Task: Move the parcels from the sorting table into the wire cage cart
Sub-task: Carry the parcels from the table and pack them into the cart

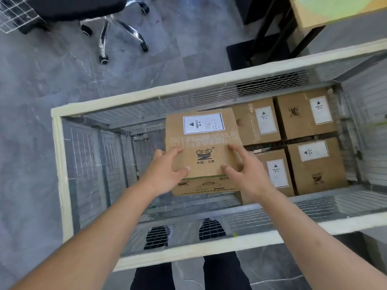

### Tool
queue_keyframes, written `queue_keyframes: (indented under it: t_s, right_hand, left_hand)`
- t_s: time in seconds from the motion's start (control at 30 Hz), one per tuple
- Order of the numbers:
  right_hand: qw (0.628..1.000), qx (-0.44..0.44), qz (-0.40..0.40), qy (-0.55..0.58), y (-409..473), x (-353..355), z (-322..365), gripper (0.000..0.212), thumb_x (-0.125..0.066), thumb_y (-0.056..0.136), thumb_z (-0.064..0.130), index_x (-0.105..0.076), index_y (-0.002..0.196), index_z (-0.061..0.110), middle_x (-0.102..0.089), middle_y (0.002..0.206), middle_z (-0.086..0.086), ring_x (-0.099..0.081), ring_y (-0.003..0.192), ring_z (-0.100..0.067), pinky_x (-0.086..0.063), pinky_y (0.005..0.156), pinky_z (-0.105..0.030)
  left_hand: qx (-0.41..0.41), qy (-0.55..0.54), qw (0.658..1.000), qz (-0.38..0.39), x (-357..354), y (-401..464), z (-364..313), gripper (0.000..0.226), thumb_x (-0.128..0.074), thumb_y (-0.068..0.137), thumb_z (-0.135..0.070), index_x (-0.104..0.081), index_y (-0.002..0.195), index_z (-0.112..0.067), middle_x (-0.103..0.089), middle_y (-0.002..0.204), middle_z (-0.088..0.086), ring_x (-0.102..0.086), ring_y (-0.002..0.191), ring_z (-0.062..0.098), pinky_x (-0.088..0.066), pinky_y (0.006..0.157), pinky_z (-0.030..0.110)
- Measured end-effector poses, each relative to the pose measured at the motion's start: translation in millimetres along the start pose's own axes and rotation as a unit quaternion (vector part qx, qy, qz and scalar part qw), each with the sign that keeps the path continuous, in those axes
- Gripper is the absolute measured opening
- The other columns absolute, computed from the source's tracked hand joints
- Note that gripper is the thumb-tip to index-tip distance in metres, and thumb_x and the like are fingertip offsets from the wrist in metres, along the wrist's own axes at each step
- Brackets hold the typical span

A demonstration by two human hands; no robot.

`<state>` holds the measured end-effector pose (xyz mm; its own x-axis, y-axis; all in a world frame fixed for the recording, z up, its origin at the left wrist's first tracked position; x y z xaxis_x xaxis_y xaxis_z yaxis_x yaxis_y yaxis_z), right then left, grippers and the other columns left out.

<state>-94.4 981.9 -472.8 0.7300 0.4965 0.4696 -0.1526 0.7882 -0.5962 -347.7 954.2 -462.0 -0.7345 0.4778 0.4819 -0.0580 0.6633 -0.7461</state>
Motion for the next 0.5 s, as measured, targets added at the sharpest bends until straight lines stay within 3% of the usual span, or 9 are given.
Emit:
queue_keyframes:
  t_s: [0.07, 0.2, 0.3, 0.43, 0.5]
  right_hand:
    - [1.0, -0.01, 0.018, 0.002, 23, -13, -15, 0.062, -0.068, 0.093, 0.045, -0.039, 0.147, 0.05, -0.05, 0.127, 0.009, -0.057, 0.108, -0.008, -0.057, 0.095, -0.045]
    - [0.998, -0.015, 0.053, 0.01, 69, -43, -40, 0.066, -0.071, 0.095, 0.04, -0.04, 0.152, 0.041, -0.049, 0.135, 0.006, -0.055, 0.116, -0.013, -0.052, 0.105, -0.042]
    - [0.997, -0.018, 0.07, 0.01, 101, -68, -58, 0.069, -0.073, 0.094, 0.038, -0.039, 0.155, 0.039, -0.046, 0.139, 0.009, -0.05, 0.125, -0.012, -0.048, 0.111, -0.042]
    - [0.996, -0.028, 0.078, -0.016, 143, -97, -90, 0.073, -0.074, 0.094, 0.034, -0.038, 0.158, 0.033, -0.047, 0.147, 0.002, -0.045, 0.126, -0.012, -0.042, 0.116, -0.042]
    - [0.996, -0.028, 0.083, -0.035, 162, -106, -103, 0.074, -0.073, 0.094, 0.031, -0.036, 0.158, 0.033, -0.046, 0.15, 0.0, -0.046, 0.131, -0.015, -0.041, 0.117, -0.043]
  left_hand:
    - [0.008, -0.002, 1.0, 0.006, -10, 26, 16, 0.071, -0.071, 0.093, -0.049, -0.035, 0.154, -0.045, -0.036, 0.129, 0.0, -0.058, 0.108, 0.024, -0.057, 0.086, 0.034]
    - [0.028, -0.032, 0.999, 0.006, -27, 80, 53, 0.073, -0.079, 0.089, -0.042, -0.043, 0.152, -0.04, -0.042, 0.139, 0.001, -0.055, 0.12, 0.025, -0.05, 0.102, 0.036]
    - [0.049, -0.059, 0.997, 0.006, -40, 115, 81, 0.074, -0.085, 0.082, -0.04, -0.048, 0.147, -0.042, -0.049, 0.143, -0.001, -0.054, 0.126, 0.025, -0.045, 0.113, 0.047]
    - [0.062, -0.074, 0.995, 0.003, -67, 159, 111, 0.087, -0.09, 0.064, -0.058, -0.049, 0.141, -0.054, -0.053, 0.143, -0.003, -0.056, 0.127, 0.026, -0.045, 0.112, 0.056]
    - [0.06, -0.059, 0.996, 0.0, -78, 177, 117, 0.091, -0.09, 0.066, -0.055, -0.047, 0.145, -0.051, -0.05, 0.143, 0.0, -0.054, 0.13, 0.029, -0.042, 0.114, 0.058]
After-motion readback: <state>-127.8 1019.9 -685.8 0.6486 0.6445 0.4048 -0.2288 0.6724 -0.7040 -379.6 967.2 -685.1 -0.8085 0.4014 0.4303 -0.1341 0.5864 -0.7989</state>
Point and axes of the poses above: each hand's wrist, its own y-axis towards the middle knuckle, its own x-axis out of the back of the hand, z = x × y, the point moved 6 cm from there along y, towards the middle knuckle
